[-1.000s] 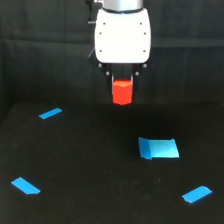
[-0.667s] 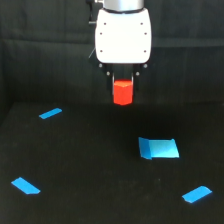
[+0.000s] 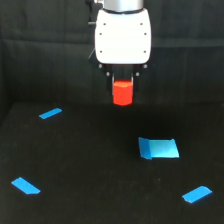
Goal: Pick up the red object from the table
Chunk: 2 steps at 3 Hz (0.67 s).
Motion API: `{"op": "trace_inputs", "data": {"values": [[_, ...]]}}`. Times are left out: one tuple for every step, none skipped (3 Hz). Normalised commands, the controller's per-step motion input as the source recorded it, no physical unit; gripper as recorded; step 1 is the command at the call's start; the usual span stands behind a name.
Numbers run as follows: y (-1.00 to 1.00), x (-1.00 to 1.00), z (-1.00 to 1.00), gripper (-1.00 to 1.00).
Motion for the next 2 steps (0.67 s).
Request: {"op": "trace_inputs", "data": {"values": [[-0.07, 0.08, -0.03, -0.91], [-0.09, -0.01, 0.08, -0.93]]}}
